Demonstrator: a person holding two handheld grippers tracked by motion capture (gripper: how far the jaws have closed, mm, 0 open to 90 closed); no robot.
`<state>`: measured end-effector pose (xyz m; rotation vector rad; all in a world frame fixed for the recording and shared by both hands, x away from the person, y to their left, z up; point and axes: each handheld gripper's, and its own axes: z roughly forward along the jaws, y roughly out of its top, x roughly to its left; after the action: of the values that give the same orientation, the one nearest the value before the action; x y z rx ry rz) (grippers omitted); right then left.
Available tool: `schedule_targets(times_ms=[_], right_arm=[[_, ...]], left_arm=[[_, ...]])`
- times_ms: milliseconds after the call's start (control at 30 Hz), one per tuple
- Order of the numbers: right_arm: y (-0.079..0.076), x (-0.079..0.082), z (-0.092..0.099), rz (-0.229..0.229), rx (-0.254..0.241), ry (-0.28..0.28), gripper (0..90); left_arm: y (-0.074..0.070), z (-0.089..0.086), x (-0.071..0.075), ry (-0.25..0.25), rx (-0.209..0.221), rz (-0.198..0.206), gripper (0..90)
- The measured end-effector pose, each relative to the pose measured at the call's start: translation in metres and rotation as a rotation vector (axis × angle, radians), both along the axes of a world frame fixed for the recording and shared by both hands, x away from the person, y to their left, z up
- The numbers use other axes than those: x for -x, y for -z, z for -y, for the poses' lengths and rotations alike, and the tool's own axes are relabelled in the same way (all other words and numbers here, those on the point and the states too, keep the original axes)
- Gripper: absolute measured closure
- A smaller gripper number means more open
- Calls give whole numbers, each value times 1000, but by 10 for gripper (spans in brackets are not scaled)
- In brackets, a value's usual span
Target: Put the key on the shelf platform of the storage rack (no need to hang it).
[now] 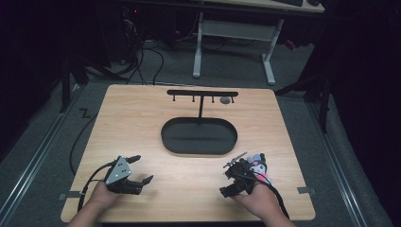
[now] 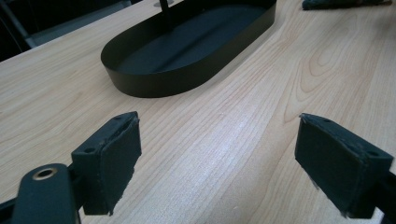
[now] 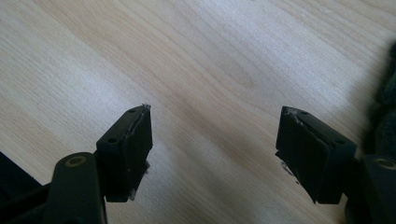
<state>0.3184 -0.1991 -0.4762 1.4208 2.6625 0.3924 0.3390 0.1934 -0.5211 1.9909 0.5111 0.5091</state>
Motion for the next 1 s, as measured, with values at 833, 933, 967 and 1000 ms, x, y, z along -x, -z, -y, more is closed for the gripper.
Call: schedule_targets(times_ms=[833,933,967,1000], right_arm=[[-35,-2,24,12,88,1,214],[-40,-2,34,21,90,16,206],[-41,-2,38,25,91,20,203],[-42,-2,41,27,90,31,201]], left_arm=[[0,0,1,-6,-4,-1,154],[0,0,0,-10,-1,-4,154],[0,0,0,-13,1,-5,154],[0,0,0,-15,1,-6,154]])
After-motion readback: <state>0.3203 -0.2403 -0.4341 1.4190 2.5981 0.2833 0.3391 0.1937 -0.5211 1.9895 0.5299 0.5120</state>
